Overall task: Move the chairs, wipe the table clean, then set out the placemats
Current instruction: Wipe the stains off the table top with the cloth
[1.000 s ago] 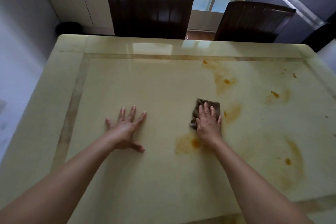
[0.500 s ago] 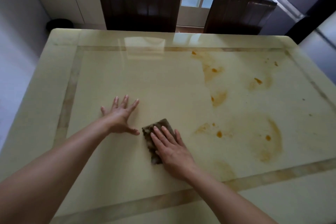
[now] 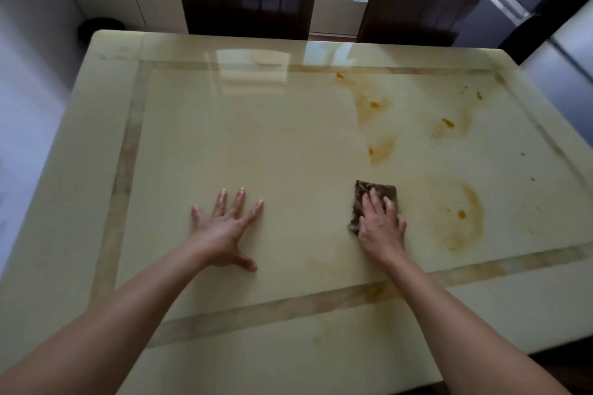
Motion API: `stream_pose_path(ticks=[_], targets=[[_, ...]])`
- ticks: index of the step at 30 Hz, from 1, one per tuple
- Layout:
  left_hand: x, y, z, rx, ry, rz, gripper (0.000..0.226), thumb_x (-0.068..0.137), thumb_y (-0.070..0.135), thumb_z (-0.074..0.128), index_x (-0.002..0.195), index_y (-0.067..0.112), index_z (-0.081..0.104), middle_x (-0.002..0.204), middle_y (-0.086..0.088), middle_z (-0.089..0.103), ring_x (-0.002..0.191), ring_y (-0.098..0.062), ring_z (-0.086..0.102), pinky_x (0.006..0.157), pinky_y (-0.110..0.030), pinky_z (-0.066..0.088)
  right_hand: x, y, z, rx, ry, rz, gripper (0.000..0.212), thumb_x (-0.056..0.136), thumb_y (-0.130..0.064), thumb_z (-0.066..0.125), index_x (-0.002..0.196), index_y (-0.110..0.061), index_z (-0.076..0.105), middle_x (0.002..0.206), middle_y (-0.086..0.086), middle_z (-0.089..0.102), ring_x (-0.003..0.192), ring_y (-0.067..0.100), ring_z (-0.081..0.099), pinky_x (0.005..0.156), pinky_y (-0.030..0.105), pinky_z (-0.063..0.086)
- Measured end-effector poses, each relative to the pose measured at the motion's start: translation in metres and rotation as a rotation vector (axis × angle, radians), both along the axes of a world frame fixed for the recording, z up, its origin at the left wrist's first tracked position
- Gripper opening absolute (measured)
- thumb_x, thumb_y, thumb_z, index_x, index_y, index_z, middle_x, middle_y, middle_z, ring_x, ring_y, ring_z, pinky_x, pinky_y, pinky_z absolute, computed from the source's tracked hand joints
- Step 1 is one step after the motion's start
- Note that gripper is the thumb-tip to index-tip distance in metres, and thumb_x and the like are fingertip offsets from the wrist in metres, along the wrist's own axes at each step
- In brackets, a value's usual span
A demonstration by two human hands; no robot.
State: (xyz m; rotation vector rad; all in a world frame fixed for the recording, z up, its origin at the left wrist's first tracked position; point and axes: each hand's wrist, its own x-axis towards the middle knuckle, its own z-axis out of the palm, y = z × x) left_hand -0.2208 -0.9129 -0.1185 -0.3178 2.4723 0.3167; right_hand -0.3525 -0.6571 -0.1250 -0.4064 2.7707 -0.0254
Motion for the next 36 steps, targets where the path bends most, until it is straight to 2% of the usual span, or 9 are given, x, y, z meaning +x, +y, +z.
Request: stream_pose_path(ticks=[4,11,17,20,23,27,30,34,36], targets=[[-0.001,0.000,0.001,-0.018,-0.006,-0.004,0.123,0.063,0.065,0.071,0.145,0.043,-0.017,0.153,0.002,-0.032,0.142,-0.030,-0.027,0.105,-0.071,0.001,0.044,-0.029,0.002,-0.065,-0.103,0.188,0.062,0.096,-0.018,0.037,0.152,-0.023,0.010,0.160,-0.009,-0.007,0.147,0.019,-0.002,0.116,0.043,0.005],[0.000,0.002,0.007,-0.022,-0.003,0.016,0.121,0.062,0.066,0.071,0.145,0.044,-0.015,0.154,0.002,-0.030,0.143,-0.029,-0.025,0.107,-0.069,0.002,0.152,-0.027,0.011,-0.089,-0.237,0.647,0.072,0.090,-0.005,0.033,0.153,-0.020,0.002,0.159,-0.006,-0.018,0.146,0.020,-0.016,0.113,0.036,-0.017],[0.015,0.030,0.020,-0.005,0.022,-0.039,0.119,0.064,0.064,0.071,0.145,0.046,-0.015,0.154,0.003,-0.031,0.142,-0.029,-0.026,0.106,-0.071,0.002,0.119,0.012,0.018,0.039,-0.067,0.603,0.064,0.088,-0.023,0.001,0.152,-0.028,0.007,0.159,-0.012,-0.011,0.148,0.017,-0.001,0.116,0.043,0.008],[0.034,0.046,0.020,0.023,0.001,-0.081,0.120,0.064,0.063,0.072,0.144,0.047,-0.015,0.153,0.004,-0.033,0.141,-0.030,-0.028,0.104,-0.073,0.001,0.093,0.050,0.017,0.160,0.018,0.410,0.054,0.099,-0.019,0.025,0.151,-0.031,0.012,0.159,-0.015,-0.008,0.145,0.019,0.010,0.112,0.044,0.015],[0.050,0.054,0.013,0.017,-0.043,-0.086,0.120,0.064,0.061,0.073,0.145,0.046,-0.015,0.153,0.003,-0.033,0.142,-0.030,-0.027,0.104,-0.073,0.003,0.071,0.093,0.023,0.279,0.079,0.277,0.054,0.099,-0.020,0.033,0.150,-0.029,0.018,0.160,-0.011,0.000,0.135,0.024,0.022,0.102,0.042,0.028],[0.053,0.058,0.007,0.014,-0.063,-0.072,0.122,0.064,0.057,0.075,0.145,0.045,-0.016,0.152,0.001,-0.034,0.141,-0.031,-0.028,0.102,-0.074,0.003,0.066,0.095,0.029,0.224,-0.033,0.155,0.050,0.096,-0.014,0.041,0.144,-0.018,0.030,0.156,0.000,0.014,0.120,0.028,0.033,0.099,0.036,0.038],[0.052,0.058,0.009,0.012,-0.065,-0.068,0.123,0.064,0.056,0.076,0.145,0.044,-0.015,0.153,0.002,-0.034,0.141,-0.032,-0.028,0.102,-0.075,0.003,0.087,0.063,0.038,0.127,-0.107,0.222,0.039,0.091,-0.012,0.050,0.129,-0.010,0.042,0.141,0.010,0.028,0.112,0.030,0.040,0.098,0.036,0.037],[0.053,0.058,0.008,-0.002,-0.065,-0.077,0.123,0.062,0.059,0.076,0.145,0.045,-0.015,0.153,0.002,-0.033,0.142,-0.032,-0.027,0.102,-0.075,0.004,0.155,0.017,0.045,0.089,-0.211,0.498,0.050,0.086,-0.011,0.057,0.131,0.001,0.038,0.139,0.021,0.028,0.118,0.037,0.041,0.101,0.038,0.035],[0.054,0.058,0.008,-0.011,-0.059,-0.079,0.123,0.062,0.061,0.075,0.145,0.045,-0.015,0.153,0.002,-0.033,0.142,-0.032,-0.027,0.102,-0.074,0.005,0.189,-0.001,0.049,0.080,-0.268,0.618,0.043,0.088,-0.007,0.055,0.128,0.001,0.041,0.135,0.021,0.033,0.118,0.040,0.042,0.094,0.043,0.040]])
